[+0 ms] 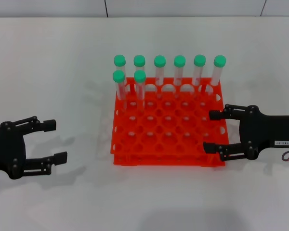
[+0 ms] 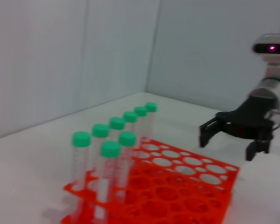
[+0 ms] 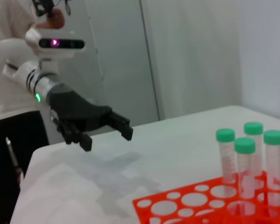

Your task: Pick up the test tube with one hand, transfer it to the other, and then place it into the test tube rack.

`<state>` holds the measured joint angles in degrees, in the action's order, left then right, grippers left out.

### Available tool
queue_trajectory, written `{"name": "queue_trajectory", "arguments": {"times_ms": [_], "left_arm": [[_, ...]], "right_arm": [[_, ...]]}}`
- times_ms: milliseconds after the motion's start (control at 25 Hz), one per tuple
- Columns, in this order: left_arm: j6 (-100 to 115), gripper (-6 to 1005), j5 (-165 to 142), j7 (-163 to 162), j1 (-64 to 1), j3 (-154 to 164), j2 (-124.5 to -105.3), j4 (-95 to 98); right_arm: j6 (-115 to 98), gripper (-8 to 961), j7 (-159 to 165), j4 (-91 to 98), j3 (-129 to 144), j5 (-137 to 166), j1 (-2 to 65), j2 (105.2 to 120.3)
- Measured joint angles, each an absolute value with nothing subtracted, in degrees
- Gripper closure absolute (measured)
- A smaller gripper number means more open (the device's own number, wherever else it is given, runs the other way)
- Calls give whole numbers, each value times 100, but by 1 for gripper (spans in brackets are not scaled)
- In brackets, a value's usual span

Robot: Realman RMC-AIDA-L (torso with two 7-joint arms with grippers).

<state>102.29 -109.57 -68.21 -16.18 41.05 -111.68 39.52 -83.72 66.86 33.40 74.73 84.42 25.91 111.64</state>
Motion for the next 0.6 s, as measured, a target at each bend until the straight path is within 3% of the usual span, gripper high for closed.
{"name": "queue_trajectory", "arguments": {"times_ms": [600], "left_arm": [[10275, 138, -11145, -6859, -1689, 4081, -11144, 3962]], "right_arm": [[-8371, 92, 6766, 3330, 7453, 8526, 2653, 11171]]}}
